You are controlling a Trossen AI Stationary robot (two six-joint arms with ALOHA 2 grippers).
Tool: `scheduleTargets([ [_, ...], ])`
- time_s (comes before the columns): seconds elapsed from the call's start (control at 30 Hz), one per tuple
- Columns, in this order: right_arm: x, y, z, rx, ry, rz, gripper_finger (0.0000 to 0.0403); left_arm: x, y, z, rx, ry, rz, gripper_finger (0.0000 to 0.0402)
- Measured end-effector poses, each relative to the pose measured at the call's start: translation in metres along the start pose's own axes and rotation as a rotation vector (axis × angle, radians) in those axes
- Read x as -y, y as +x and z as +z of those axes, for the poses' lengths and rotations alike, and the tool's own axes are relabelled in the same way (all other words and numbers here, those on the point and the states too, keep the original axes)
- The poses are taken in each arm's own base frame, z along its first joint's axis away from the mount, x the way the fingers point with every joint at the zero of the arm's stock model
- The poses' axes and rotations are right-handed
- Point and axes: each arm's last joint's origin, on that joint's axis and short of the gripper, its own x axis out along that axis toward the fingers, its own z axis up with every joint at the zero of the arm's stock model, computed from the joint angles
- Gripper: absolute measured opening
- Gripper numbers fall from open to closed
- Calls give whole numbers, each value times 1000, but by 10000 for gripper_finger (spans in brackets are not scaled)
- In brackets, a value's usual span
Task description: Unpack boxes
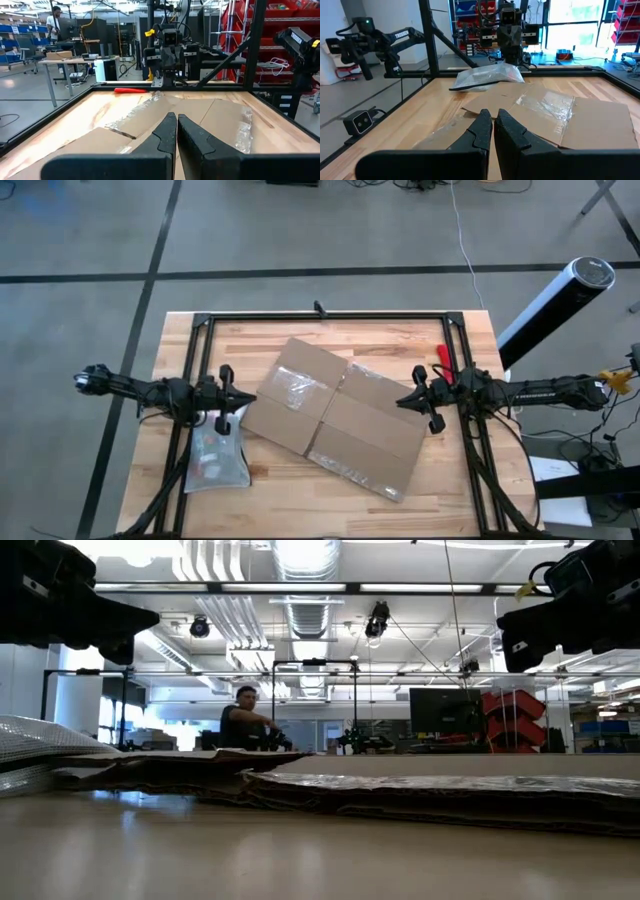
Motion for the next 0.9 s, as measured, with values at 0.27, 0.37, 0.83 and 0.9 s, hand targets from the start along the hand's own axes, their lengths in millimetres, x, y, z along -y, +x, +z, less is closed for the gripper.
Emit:
scheduleTargets([
  [0.27,0,0,0,0,0,0,3,1,2,-3,-33,9,0,0],
  [0.37,0,0,0,0,0,0,3,1,3,-4,-47,14,0,0],
  [0.83,0,0,0,0,0,0,3,2,5,-8,-89,25,-1,0],
  [0.9,0,0,0,0,0,0,3,2,5,-9,-92,26,-1,0],
])
